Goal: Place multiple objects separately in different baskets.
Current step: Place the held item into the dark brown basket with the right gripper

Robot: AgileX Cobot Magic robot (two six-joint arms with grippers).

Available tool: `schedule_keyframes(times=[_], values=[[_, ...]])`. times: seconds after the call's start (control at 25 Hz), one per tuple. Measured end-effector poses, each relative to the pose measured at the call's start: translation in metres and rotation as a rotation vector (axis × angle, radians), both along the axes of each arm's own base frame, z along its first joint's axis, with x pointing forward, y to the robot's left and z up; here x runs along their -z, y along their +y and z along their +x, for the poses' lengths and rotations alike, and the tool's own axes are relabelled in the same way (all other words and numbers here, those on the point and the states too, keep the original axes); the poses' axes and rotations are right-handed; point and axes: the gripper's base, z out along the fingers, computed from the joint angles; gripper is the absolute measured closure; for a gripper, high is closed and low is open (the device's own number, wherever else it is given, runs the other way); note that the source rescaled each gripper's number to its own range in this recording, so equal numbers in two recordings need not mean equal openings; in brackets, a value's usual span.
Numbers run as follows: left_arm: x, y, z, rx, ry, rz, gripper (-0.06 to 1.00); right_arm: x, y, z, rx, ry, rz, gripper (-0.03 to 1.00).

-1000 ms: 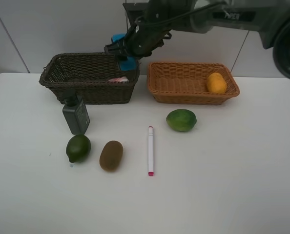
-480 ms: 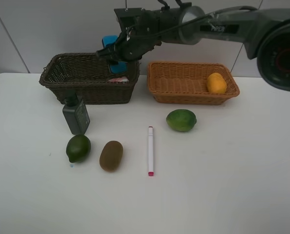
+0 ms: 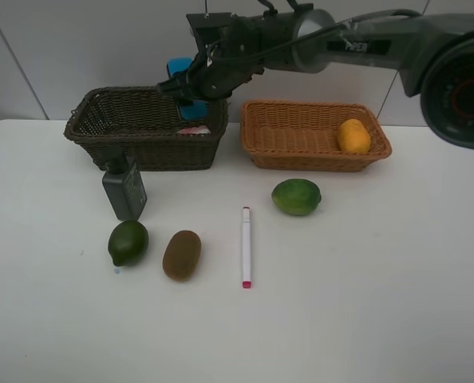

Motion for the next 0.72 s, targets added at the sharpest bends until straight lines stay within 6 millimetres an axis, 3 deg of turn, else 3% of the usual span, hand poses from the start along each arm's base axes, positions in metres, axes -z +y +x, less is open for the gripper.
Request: schedule_keyframes(times=[0.08,0.2,0.28,0.48,0.72], values=[[0.0,0.0,0.0,0.0,0.0,0.0,-0.06,0.0,0.0,0.0,0.0,0.001,0.0,0.56],[0.0,0.0,0.0,0.0,0.0,0.0,-0.06,0.0,0.0,0.0,0.0,0.001,0.0,0.19],[0.0,0.0,0.0,0.0,0.0,0.0,-0.06,0.0,0.0,0.0,0.0,0.001,0.0,0.06],[0.0,0.0,0.0,0.0,0.0,0.0,-0.06,0.0,0.0,0.0,0.0,0.001,0.0,-0.01],[0.0,0.0,0.0,0.0,0.0,0.0,-0.06,0.0,0.0,0.0,0.0,0.001,0.0,-0.01]])
